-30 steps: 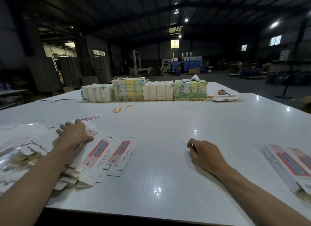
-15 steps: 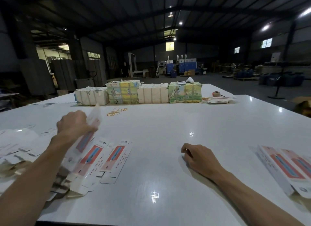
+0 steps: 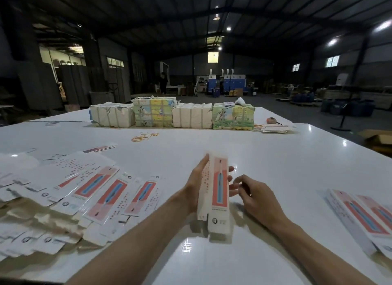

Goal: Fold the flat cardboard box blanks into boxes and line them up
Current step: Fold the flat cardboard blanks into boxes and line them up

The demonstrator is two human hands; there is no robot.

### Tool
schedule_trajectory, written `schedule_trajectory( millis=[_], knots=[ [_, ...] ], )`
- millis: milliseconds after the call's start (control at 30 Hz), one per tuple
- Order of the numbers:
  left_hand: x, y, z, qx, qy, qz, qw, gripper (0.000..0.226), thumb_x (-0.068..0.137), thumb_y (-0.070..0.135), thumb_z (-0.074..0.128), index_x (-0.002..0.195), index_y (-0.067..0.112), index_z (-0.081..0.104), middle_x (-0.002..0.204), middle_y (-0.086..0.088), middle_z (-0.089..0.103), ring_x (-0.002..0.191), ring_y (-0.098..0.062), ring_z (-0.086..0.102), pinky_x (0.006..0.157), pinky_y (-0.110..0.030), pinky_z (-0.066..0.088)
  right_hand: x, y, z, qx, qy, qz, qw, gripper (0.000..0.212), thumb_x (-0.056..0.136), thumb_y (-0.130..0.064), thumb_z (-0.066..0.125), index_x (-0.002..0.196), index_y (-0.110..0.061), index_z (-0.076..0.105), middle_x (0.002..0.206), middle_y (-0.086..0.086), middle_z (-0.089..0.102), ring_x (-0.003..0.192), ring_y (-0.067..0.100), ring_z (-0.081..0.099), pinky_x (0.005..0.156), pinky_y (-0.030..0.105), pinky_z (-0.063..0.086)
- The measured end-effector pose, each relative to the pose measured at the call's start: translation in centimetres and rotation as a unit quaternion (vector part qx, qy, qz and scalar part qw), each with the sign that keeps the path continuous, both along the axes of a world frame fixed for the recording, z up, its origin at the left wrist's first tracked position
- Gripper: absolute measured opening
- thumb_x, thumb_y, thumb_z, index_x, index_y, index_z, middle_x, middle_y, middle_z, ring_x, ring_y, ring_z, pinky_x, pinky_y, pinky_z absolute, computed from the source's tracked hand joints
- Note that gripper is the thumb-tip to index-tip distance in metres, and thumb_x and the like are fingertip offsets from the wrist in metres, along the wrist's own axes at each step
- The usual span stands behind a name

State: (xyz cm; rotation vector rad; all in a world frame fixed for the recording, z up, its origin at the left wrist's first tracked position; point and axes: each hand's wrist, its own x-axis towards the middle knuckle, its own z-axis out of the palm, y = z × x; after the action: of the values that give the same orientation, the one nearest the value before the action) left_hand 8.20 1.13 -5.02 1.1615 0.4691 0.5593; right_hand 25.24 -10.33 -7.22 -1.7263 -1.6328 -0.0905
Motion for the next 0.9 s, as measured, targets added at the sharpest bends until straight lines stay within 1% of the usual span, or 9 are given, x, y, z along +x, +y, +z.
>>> schedule_trajectory(
  millis=[67, 167, 233, 333, 433, 533, 633, 767, 900],
  knots=[
    [0.3, -0.3, -1.2, -0.025, -0.020, 0.032, 0.999, 0.085, 0.099, 0.079, 0.033, 0.128, 0.011, 0.075, 0.108, -0.019, 0.074, 0.098, -0.039, 0.074, 0.092, -0.050, 0.060, -0.4, -0.3, 0.6, 0.050, 0.017, -0.005, 0.999, 0.015, 0.105, -0.011, 0.057, 0.108, -0.023, 0.065, 0.071, -0.014, 0.061, 0.061, 0.009, 0.059, 0.059, 0.014, 0.042],
    [-0.1, -0.4, -1.9, -0.024, -0.030, 0.047, 0.998, 0.079, 0.100, 0.076, 0.034, 0.118, 0.014, 0.079, 0.113, -0.022, 0.074, 0.093, -0.040, 0.075, 0.082, -0.046, 0.061, -1.2, 0.2, 2.5, 0.113, -0.010, 0.023, 0.993, 0.015, 0.102, -0.010, 0.063, 0.116, -0.016, 0.066, 0.093, -0.014, 0.063, 0.074, 0.005, 0.064, 0.067, 0.013, 0.051],
    [-0.4, -0.7, -1.6, -0.010, -0.030, 0.042, 0.999, 0.075, 0.102, 0.071, 0.035, 0.107, 0.012, 0.080, 0.108, -0.024, 0.073, 0.087, -0.040, 0.074, 0.080, -0.045, 0.061, -1.4, 1.6, 4.1, 0.099, -0.021, 0.045, 0.994, 0.025, 0.103, -0.020, 0.064, 0.127, -0.018, 0.062, 0.111, -0.011, 0.059, 0.095, 0.007, 0.062, 0.077, 0.019, 0.056],
    [-0.6, -1.3, -1.0, 0.011, -0.023, 0.038, 0.999, 0.070, 0.105, 0.065, 0.032, 0.086, 0.017, 0.079, 0.090, -0.020, 0.072, 0.074, -0.034, 0.074, 0.073, -0.040, 0.062, -1.4, 3.8, 5.2, 0.036, -0.065, 0.053, 0.996, 0.040, 0.106, -0.036, 0.056, 0.143, -0.021, 0.055, 0.135, -0.008, 0.050, 0.123, 0.008, 0.049, 0.091, 0.029, 0.055],
    [-0.8, -1.4, -1.0, 0.034, -0.012, 0.067, 0.997, 0.068, 0.108, 0.061, 0.030, 0.076, 0.020, 0.075, 0.079, -0.013, 0.072, 0.064, -0.026, 0.073, 0.064, -0.032, 0.061, -1.8, 4.5, 4.0, 0.028, -0.098, 0.057, 0.993, 0.044, 0.107, -0.044, 0.050, 0.143, -0.021, 0.057, 0.138, -0.007, 0.049, 0.123, 0.010, 0.055, 0.093, 0.030, 0.059],
    [-0.7, -1.0, -1.2, 0.048, -0.001, 0.080, 0.996, 0.064, 0.108, 0.062, 0.031, 0.084, 0.015, 0.068, 0.080, -0.012, 0.071, 0.064, -0.025, 0.072, 0.065, -0.031, 0.061, -1.8, 4.5, 2.6, 0.052, -0.041, 0.061, 0.996, 0.044, 0.104, -0.048, 0.051, 0.137, -0.022, 0.062, 0.136, -0.010, 0.055, 0.111, 0.009, 0.064, 0.087, 0.027, 0.061],
    [-0.4, -1.1, -1.2, 0.049, 0.004, 0.061, 0.997, 0.064, 0.106, 0.065, 0.032, 0.087, 0.015, 0.069, 0.084, -0.013, 0.072, 0.067, -0.026, 0.072, 0.068, -0.033, 0.061, -1.5, 4.5, 2.6, 0.075, -0.004, 0.064, 0.995, 0.037, 0.102, -0.046, 0.054, 0.125, -0.020, 0.066, 0.130, -0.008, 0.061, 0.103, 0.010, 0.068, 0.084, 0.026, 0.062],
    [0.0, -1.4, -0.7, 0.013, -0.018, -0.021, 1.000, 0.070, 0.102, 0.071, 0.036, 0.107, 0.011, 0.071, 0.101, -0.018, 0.069, 0.081, -0.031, 0.071, 0.079, -0.042, 0.061, -0.5, 4.5, 3.4, 0.096, 0.113, 0.065, 0.987, 0.012, 0.103, -0.026, 0.064, 0.105, -0.015, 0.068, 0.114, -0.004, 0.066, 0.100, 0.016, 0.069, 0.079, 0.031, 0.064],
    [0.0, -1.2, -1.2, 0.027, -0.019, -0.056, 0.998, 0.078, 0.104, 0.072, 0.032, 0.130, 0.006, 0.065, 0.114, -0.020, 0.069, 0.090, -0.032, 0.072, 0.084, -0.044, 0.060, 0.2, 4.4, 4.4, 0.060, 0.242, 0.064, 0.966, 0.013, 0.102, -0.022, 0.066, 0.095, -0.012, 0.071, 0.119, -0.003, 0.058, 0.095, 0.019, 0.070, 0.058, 0.025, 0.060]
  ],
)
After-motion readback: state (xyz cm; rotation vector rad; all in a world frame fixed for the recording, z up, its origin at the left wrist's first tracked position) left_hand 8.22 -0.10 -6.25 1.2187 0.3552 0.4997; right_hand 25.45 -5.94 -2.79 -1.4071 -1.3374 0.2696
